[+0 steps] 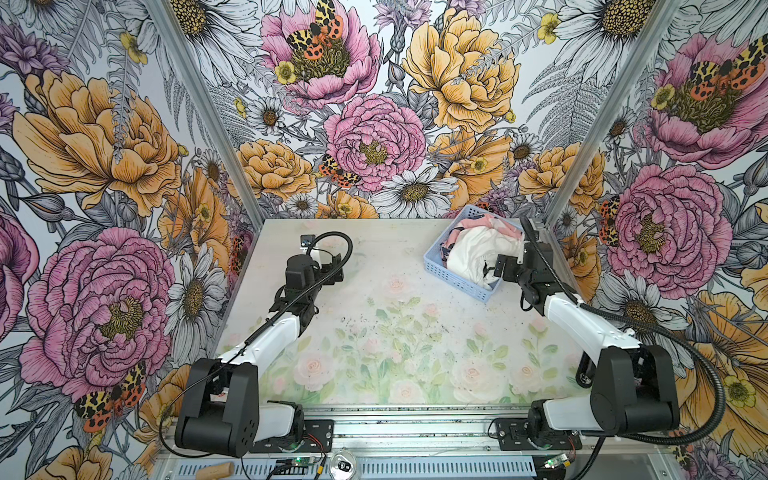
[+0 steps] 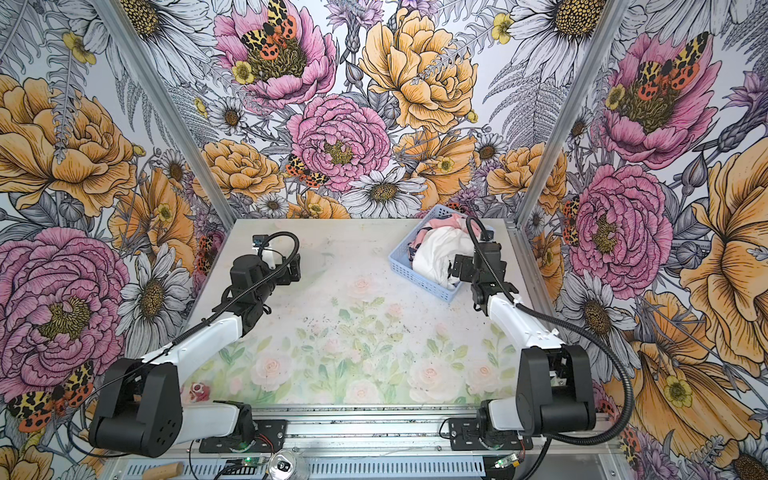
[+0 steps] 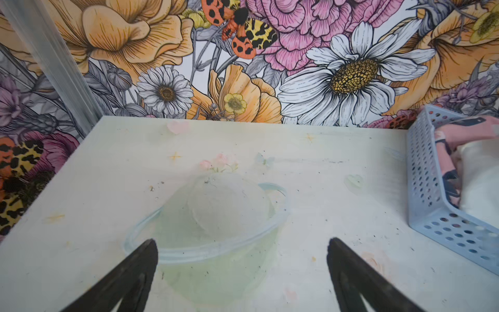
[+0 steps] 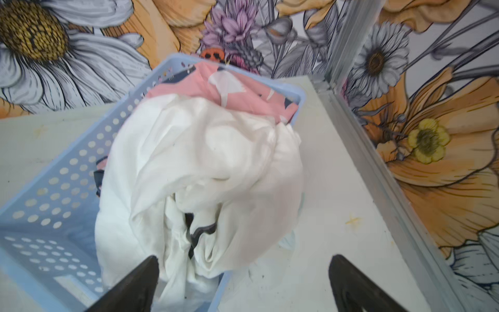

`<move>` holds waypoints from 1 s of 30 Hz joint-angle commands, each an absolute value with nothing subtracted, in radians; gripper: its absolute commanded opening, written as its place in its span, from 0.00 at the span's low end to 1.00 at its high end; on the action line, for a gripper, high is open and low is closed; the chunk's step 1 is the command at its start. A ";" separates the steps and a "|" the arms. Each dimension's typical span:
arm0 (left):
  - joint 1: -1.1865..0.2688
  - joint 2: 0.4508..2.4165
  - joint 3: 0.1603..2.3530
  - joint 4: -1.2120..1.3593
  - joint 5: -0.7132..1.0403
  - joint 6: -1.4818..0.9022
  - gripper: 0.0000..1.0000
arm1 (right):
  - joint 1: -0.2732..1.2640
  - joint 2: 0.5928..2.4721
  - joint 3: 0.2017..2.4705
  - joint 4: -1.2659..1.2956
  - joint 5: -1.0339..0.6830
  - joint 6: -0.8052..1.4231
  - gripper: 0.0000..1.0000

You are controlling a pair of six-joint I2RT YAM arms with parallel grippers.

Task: Fold and stack the mixed laundry pile
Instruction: 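Lower the right gripper into the basket onto the white T-shirt while the left gripper waits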

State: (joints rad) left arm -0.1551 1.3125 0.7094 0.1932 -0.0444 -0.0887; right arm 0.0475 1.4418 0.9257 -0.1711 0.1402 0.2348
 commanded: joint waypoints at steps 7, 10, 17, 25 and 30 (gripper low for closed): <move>-0.174 1.232 0.727 -0.061 0.102 -0.225 0.99 | 0.047 1.671 1.116 -0.601 0.266 0.292 1.00; -0.182 1.206 0.739 -0.094 0.119 -0.239 0.99 | 0.007 1.689 1.128 -0.644 0.345 0.278 1.00; -0.213 1.185 0.754 -0.136 0.129 -0.266 0.99 | -0.090 1.681 1.214 -0.694 0.424 0.248 0.99; -0.264 1.197 0.739 -0.125 0.131 -0.306 0.99 | 0.186 1.591 1.326 -0.753 0.208 0.333 0.92; -0.287 1.209 0.730 -0.112 0.135 -0.325 0.99 | 0.329 1.703 1.370 -0.682 0.131 0.375 0.87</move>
